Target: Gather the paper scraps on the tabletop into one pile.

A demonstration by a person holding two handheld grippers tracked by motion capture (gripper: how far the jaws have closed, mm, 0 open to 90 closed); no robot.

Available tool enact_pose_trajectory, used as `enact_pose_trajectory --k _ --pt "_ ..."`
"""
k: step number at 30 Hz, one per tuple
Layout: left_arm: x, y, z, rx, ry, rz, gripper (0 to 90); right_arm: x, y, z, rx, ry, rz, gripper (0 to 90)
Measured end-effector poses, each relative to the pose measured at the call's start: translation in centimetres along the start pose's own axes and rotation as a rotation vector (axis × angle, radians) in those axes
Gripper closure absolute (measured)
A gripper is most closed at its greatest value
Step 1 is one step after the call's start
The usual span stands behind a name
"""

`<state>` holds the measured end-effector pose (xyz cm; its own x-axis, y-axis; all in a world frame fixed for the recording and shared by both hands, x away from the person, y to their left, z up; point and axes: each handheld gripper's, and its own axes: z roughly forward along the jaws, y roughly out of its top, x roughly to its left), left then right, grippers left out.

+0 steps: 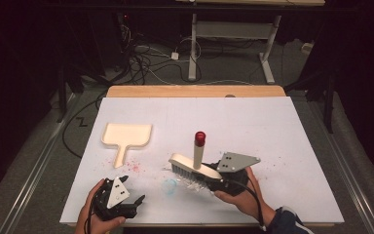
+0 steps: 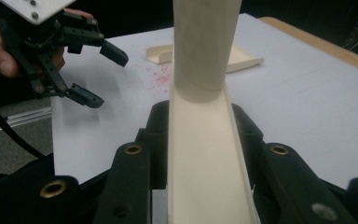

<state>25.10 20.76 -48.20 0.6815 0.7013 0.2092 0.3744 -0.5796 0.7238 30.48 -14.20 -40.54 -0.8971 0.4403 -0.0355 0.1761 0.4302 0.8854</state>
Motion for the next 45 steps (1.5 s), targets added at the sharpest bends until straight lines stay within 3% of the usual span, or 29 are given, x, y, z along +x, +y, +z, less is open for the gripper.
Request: enact_pose_trajectory --k 4,5,8,9,15,17,21,26,30,37,45 --pt "-0.1 0.0 0.1 0.003 -0.002 0.006 17.7 -1.0 0.2 -3.9 -0.031 -0.013 -0.043 67.8" --pt "-0.1 0.0 0.1 0.004 -0.003 0.008 17.7 -1.0 0.2 -3.9 -0.031 -0.013 -0.043 67.8" --pt "-0.2 0.0 0.1 0.013 -0.008 0.002 17.7 -1.5 -0.5 -6.0 0.000 -0.030 -0.064 67.8" --pt "-0.2 0.0 0.1 0.014 -0.008 0.002 17.7 -1.5 -1.4 -7.0 0.033 -0.040 -0.069 67.8" --pt "-0.2 0.2 0.3 0.012 -0.002 0.010 17.7 -1.7 -3.9 -8.6 0.104 -0.046 -0.065 67.8" --pt "-0.3 0.1 0.3 0.017 -0.011 0.001 17.7 -2.1 -5.5 -9.0 0.170 -0.056 -0.072 67.8" --pt "-0.3 0.2 0.4 0.015 -0.020 0.001 17.7 -2.8 -6.7 -9.4 0.182 -0.053 -0.040 67.8" --pt "-0.3 0.2 0.4 0.019 -0.024 0.005 17.7 -2.9 -7.2 -8.6 0.174 -0.013 -0.008 67.9" --pt "-0.2 0.1 0.5 0.019 -0.026 0.003 17.7 -2.2 -6.5 -7.0 0.173 0.008 -0.045 67.9" --pt "-0.2 0.1 0.4 0.018 -0.028 0.007 17.7 -2.3 -5.4 -3.9 0.144 -0.004 -0.062 68.0" --pt "-0.2 0.1 0.5 0.019 -0.030 0.009 17.7 -2.6 -3.8 -2.0 0.076 -0.026 -0.071 68.0"
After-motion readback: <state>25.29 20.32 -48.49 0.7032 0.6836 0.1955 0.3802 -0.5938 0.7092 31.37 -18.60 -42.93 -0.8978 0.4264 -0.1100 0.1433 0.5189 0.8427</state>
